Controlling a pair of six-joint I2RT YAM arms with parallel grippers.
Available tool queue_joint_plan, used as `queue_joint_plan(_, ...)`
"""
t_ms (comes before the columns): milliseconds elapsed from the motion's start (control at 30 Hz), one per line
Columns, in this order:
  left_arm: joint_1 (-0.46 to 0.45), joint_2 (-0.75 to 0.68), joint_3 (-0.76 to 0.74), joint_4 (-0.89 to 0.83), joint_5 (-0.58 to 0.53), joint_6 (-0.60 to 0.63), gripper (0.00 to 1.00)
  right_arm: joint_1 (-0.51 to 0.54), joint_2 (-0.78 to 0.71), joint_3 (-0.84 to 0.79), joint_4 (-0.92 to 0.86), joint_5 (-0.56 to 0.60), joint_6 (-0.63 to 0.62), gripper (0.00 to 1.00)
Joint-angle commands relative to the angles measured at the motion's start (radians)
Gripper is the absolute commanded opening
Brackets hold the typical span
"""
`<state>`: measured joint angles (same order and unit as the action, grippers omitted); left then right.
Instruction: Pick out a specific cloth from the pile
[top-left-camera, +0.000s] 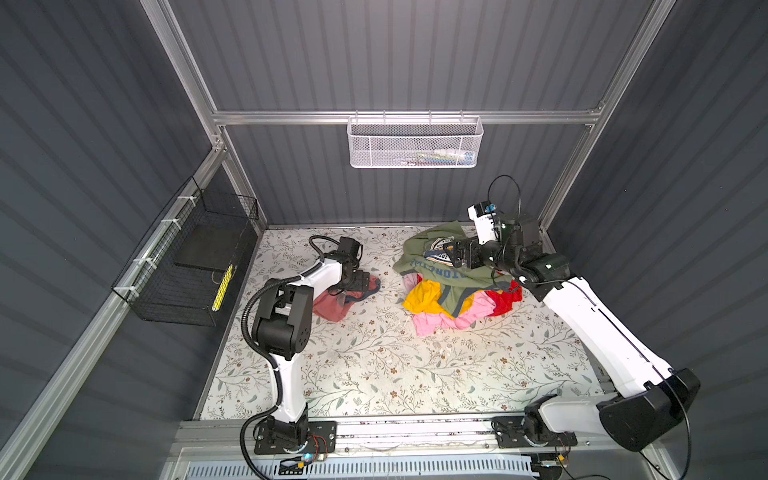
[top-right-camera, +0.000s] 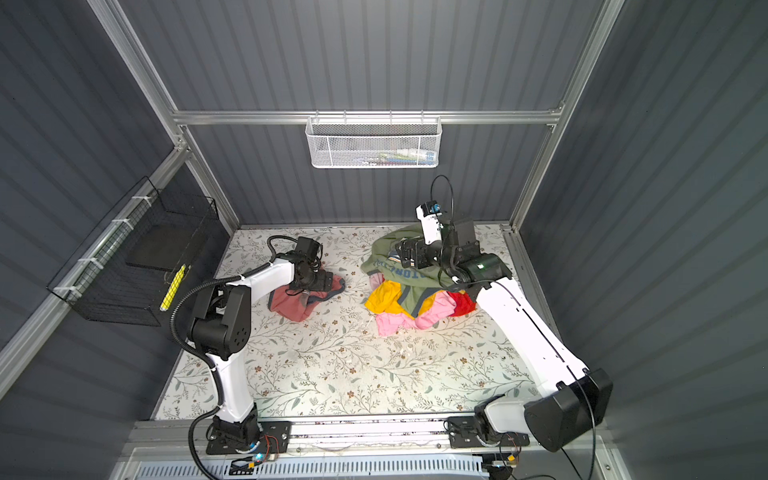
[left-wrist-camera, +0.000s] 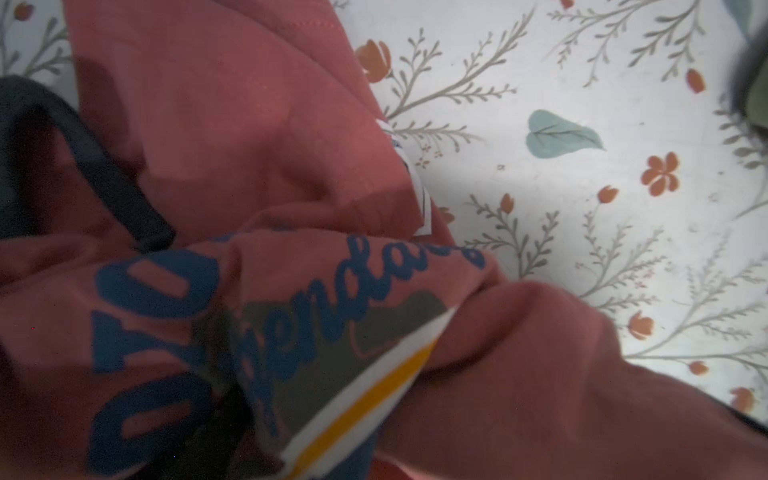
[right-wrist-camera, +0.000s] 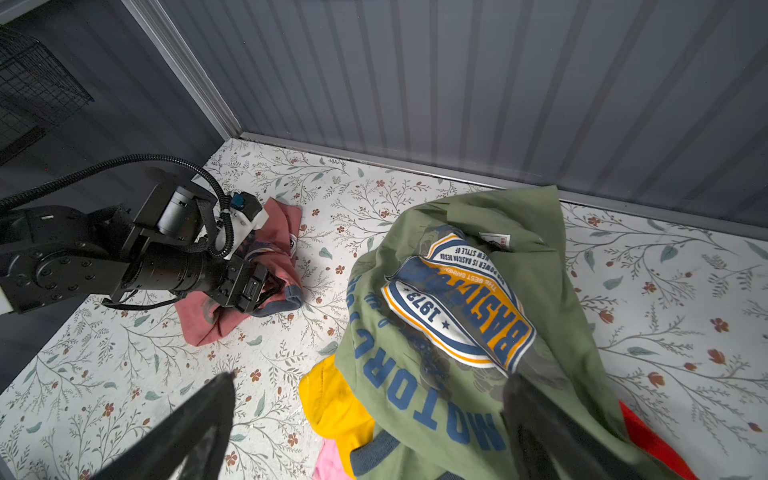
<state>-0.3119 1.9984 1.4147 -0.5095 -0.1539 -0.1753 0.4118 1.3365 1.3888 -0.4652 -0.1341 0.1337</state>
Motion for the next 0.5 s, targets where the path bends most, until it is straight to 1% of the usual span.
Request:
queue_joint_plan(0,0.007,0.062,-0.037,-0.15,-0.08,0.004,0.95,-0.004,0.018,0.036,-0.009,-0.002,-0.015,0.99)
queue_joint_plan(67,0.007,0.06,-0.053,-0.147,-0.076,0.008,0.91,-0.004,0.027,0.043,-0.011,-0.003,-0.015,0.99)
queue_joint_plan(133,0.007,0.059,-0.064,-0.142,-0.064,0.008,0.84,-0.004,0.03,0.047,-0.013,-0.002,-0.018,0.99)
queue_joint_plan(200,0.007,0.053,-0.075,-0.126,-0.054,0.007,0.75,-0.004,0.029,0.047,-0.014,0.002,-0.019,0.99)
queue_joint_plan(233,0.007,0.047,-0.081,-0.114,-0.038,0.008,0.68,-0.004,0.029,0.047,-0.014,0.003,-0.019,0.99)
queue_joint_plan(300,0.007,0.033,-0.085,-0.09,-0.008,0.017,0.48,-0.004,0.023,0.043,-0.016,0.008,-0.02,0.99)
queue_joint_plan(367,0.007,0.024,-0.08,-0.078,0.008,0.026,0.31,-0.005,0.016,0.039,-0.016,0.01,-0.022,0.99)
queue_joint_plan(467,0.007,0.013,-0.058,-0.083,-0.001,0.037,0.12,-0.004,0.008,0.029,-0.011,0.007,-0.02,0.99)
